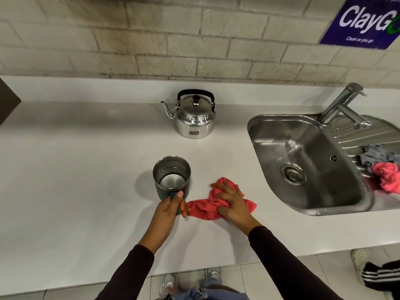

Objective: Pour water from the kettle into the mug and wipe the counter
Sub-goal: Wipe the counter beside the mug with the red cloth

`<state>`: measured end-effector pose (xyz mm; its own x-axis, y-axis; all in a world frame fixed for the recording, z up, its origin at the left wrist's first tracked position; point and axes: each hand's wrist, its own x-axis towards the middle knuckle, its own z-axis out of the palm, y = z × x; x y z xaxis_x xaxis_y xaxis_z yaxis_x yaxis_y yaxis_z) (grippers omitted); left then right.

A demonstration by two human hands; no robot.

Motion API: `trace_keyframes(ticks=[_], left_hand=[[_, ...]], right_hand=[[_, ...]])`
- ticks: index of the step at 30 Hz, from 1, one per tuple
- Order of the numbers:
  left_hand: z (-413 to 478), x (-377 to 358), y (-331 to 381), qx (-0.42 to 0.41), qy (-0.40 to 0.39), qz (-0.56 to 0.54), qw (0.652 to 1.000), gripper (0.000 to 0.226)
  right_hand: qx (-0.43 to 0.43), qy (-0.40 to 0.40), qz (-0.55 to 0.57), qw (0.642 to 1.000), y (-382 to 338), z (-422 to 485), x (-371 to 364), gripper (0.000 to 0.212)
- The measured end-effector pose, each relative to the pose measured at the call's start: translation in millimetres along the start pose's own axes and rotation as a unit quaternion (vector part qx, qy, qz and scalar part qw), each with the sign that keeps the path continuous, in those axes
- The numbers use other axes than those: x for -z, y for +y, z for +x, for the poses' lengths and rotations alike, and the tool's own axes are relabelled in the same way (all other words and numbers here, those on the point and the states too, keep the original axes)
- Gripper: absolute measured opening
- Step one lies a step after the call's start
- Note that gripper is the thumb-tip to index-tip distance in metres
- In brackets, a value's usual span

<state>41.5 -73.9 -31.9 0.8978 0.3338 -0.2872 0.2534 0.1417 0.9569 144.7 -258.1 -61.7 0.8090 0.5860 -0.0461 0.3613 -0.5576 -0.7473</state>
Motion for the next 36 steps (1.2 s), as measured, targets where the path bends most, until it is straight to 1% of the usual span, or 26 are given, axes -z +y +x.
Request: trace_keyframes(ticks=[3,5,8,11,13,16,20,23,25,26,30,33,36], left_hand=[[-2.6,0.7,0.6,0.003,-0.004,-0.004,1.0,0.049],[-6.4,2.8,-1.6,0.004,0.019,-0.007,1.0,0.041],[-14.1,9.3,-5.6,-0.003,0.112,-0.002,0.994,0.031],[-23.2,18.0,-2.5,-0.049,0.229,0.03,0.972,0.033],[-29.9,20.4,3.0,-0.076,0.252,0.026,0.964,0.033],[-38.6,10.9,13.1,-0.105,0.228,0.005,0.968,0.033],[-41.4,-16.6,24.7,-0.122,0.201,-0.008,0.972,0.037],[-37.4,-38.9,28.9,-0.125,0.181,-0.005,0.975,0.041],[-32.3,-52.8,31.1,-0.122,0.17,-0.011,0.978,0.04],[-29.1,-59.8,31.9,-0.12,0.165,-0.013,0.979,0.039],[-9.2,-89.5,31.8,-0.106,0.146,0.002,0.984,0.037],[5.7,-108.5,30.4,-0.092,0.141,0.02,0.986,0.038],[18.4,-124.2,27.2,-0.08,0.146,0.014,0.986,0.037]], right_hand=[[0.004,-0.004,-0.003,1.0,1.2,0.6,0.9,0.04],[0.009,-0.004,-0.003,1.0,1.5,-0.3,2.0,0.038],[0.026,-0.006,-0.011,1.0,3.0,-2.2,3.1,0.038],[0.035,-0.018,-0.005,0.999,4.5,-2.5,4.1,0.036],[0.033,-0.023,0.027,0.999,4.4,-3.7,4.9,0.033],[0.038,-0.034,0.06,0.997,9.4,-8.6,8.6,0.041],[0.024,-0.042,0.089,0.995,19.0,-15.0,23.9,0.042],[-0.035,-0.002,0.148,0.988,23.8,-14.1,44.2,0.044],[-0.085,0.03,0.202,0.975,24.2,-6.4,64.2,0.043],[-0.096,0.042,0.235,0.966,24.1,-0.2,75.7,0.041],[-0.082,0.057,0.333,0.938,20.9,35.7,124.0,0.036],[-0.09,0.098,0.356,0.925,18.0,85.3,153.3,0.037],[-0.101,0.149,0.368,0.912,11.7,153.3,179.7,0.025]])
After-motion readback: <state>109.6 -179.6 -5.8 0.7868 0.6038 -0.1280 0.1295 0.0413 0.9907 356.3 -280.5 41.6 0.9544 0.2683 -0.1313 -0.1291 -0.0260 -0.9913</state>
